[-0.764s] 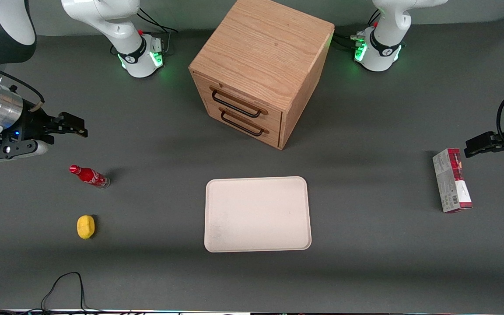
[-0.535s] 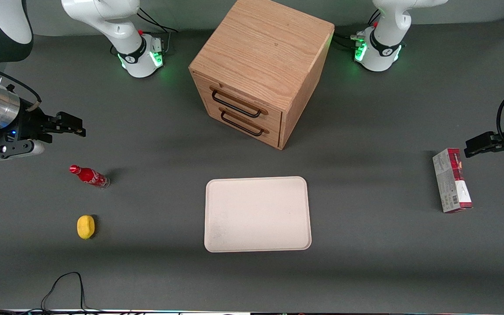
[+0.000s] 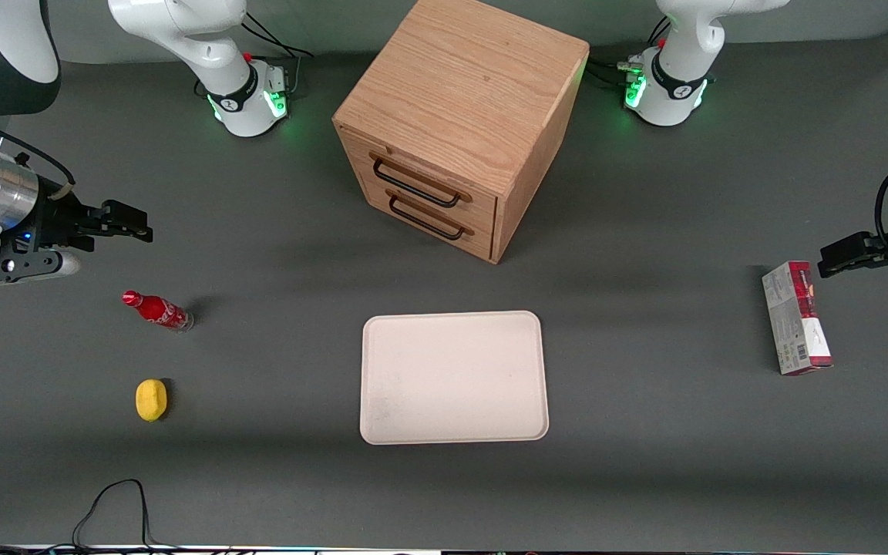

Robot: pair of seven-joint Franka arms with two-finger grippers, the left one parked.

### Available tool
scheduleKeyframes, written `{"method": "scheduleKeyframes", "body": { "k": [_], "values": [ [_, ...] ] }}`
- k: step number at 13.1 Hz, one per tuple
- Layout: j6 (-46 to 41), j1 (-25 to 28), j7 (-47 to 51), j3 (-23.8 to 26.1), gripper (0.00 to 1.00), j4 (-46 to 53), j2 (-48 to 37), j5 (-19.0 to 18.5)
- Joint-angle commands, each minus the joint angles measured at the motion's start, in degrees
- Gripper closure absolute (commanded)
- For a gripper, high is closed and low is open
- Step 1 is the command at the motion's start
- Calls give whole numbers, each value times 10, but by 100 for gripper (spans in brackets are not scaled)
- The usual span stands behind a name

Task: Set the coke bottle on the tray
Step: 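Move the right gripper toward the red Coca-Cola bottle, open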

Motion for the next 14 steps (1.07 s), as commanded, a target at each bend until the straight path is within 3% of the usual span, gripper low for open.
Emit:
{"method": "scheduleKeyframes", "body": {
  "k": [1, 4, 7, 11, 14],
  "values": [
    [-15, 6, 15, -7, 0, 16, 7, -11],
    [-17, 6, 14, -7, 0, 15, 7, -15],
    [-18, 4, 7, -10, 0, 15, 7, -49],
    [-20, -1, -90, -88, 0, 19, 7, -51],
    [-20, 1, -98, -100, 0, 21, 5, -51]
  ]
}}
